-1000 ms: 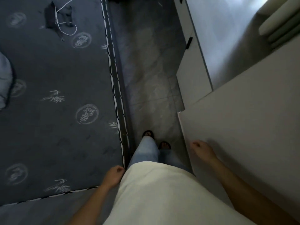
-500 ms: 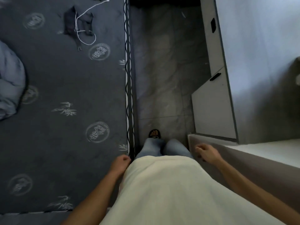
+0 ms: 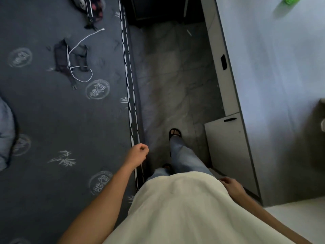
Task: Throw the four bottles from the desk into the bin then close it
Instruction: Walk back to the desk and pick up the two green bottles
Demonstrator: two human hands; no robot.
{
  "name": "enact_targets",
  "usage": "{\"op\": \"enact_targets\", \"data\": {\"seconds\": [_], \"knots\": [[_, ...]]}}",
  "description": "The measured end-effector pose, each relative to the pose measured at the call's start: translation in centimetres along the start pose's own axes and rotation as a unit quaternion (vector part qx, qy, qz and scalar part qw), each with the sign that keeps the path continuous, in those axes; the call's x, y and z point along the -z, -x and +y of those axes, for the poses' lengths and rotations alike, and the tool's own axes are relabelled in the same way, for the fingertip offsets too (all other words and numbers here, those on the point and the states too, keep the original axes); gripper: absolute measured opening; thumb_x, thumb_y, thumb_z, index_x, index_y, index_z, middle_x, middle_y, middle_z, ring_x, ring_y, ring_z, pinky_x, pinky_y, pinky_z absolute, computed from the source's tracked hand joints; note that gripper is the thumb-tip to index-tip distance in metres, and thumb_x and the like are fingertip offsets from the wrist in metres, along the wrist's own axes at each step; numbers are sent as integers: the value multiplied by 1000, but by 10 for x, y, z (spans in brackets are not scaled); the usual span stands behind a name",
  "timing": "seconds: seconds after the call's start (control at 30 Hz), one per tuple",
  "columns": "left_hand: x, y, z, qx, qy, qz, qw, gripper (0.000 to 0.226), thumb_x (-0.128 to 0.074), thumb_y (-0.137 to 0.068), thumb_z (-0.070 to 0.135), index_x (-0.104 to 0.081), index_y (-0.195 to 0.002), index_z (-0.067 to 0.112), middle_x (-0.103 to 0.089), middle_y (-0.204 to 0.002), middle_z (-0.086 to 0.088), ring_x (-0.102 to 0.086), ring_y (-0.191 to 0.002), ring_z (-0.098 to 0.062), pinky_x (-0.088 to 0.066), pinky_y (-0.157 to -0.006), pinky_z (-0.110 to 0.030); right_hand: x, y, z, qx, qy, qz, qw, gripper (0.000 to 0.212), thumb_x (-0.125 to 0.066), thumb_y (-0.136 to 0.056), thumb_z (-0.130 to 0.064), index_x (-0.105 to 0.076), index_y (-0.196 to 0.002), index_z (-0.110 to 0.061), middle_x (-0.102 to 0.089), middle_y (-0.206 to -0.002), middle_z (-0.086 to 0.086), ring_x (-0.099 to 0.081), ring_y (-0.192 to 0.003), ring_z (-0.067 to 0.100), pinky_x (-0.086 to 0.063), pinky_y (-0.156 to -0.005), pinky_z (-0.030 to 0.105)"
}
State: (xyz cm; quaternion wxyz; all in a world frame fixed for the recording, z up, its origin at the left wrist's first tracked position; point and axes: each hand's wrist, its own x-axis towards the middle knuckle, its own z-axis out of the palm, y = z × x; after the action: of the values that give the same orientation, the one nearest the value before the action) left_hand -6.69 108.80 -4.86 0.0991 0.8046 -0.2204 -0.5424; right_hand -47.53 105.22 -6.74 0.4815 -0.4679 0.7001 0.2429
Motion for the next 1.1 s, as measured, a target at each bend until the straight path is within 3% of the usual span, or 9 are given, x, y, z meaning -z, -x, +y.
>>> {"op": "enact_targets", "data": {"seconds": [0.07, 0.17, 0.27, 0.4, 0.57, 0.67, 0.8, 0.97, 1.1], "knots": [[7, 5, -7, 14, -23, -6, 1000, 12, -57, -98, 18, -68, -98, 14, -74, -98, -15, -67, -76, -25, -56, -77, -36, 11, -2, -26, 20, 0, 7, 1000, 27, -60, -96, -30, -73, -116, -17, -73, -118, 5, -65, -107, 23, -43, -81, 26], [21, -12, -3, 49, -45, -10, 998, 18, -57, -99, 17, -70, -107, 9, -74, -108, -16, -69, -97, -32, -55, -92, -42, 54, -35, -93, 42, -60, 29, 997, 25, -60, -95, -27, -73, -114, -17, -75, -109, 8, -69, -96, 25, -55, -80, 33], [40, -14, 1, 75, -102, -37, 991, 26, -55, -102, 22, -70, -119, 8, -72, -121, -14, -67, -108, -26, -49, -90, -33, 91, -53, -169, 89, -89, 30, 992, 24, -59, -95, -27, -72, -113, -18, -75, -103, 5, -71, -95, 25, -57, -91, 45], [67, -28, 9, 93, -147, -81, 981, 31, -52, -102, 21, -72, -121, 9, -72, -124, -12, -66, -111, -21, -50, -93, -34, 130, -78, -270, 144, -115, 40, 982, 20, -58, -93, -29, -72, -106, -25, -76, -92, -1, -73, -83, 18, -59, -84, 40], [116, -73, 42, 116, -132, -95, 980, 29, -51, -100, 18, -75, -117, 13, -74, -119, -10, -68, -109, -24, -50, -84, -31, 163, -107, -361, 179, -109, 40, 977, 22, -58, -92, -32, -70, -110, -26, -74, -92, -5, -72, -82, 12, -58, -80, 35], [154, -116, 82, 119, -135, -79, 981, 26, -55, -97, 20, -77, -108, 10, -74, -114, -13, -68, -103, -24, -53, -87, -36, 174, -119, -389, 174, -82, 49, 980, 23, -57, -94, -31, -69, -112, -24, -73, -95, -4, -71, -82, 12, -58, -75, 32], [206, -181, 165, 61, -139, -44, 987, 19, -58, -98, 22, -74, -97, 11, -75, -107, -13, -68, -98, -26, -52, -88, -36, 180, -127, -399, 121, -64, 59, 989, 22, -60, -95, -29, -70, -113, -23, -72, -98, -2, -68, -82, 14, -53, -67, 24], [249, -245, 289, -8, -136, -43, 990, 12, -59, -95, 20, -71, -95, 19, -77, -98, -11, -71, -79, -26, -56, -84, -36, 187, -128, -379, 40, -78, 52, 995, 22, -60, -96, -26, -72, -113, -21, -72, -113, 3, -64, -91, 17, -46, -78, 26], [263, -293, 380, -66, -153, -60, 984, 12, -59, -93, 19, -71, -94, 20, -77, -95, -11, -73, -84, -31, -58, -90, -41, 193, -130, -368, -20, -99, 44, 994, 22, -59, -96, -28, -72, -113, -23, -73, -117, 1, -60, -90, 16, -43, -80, 26]]}}
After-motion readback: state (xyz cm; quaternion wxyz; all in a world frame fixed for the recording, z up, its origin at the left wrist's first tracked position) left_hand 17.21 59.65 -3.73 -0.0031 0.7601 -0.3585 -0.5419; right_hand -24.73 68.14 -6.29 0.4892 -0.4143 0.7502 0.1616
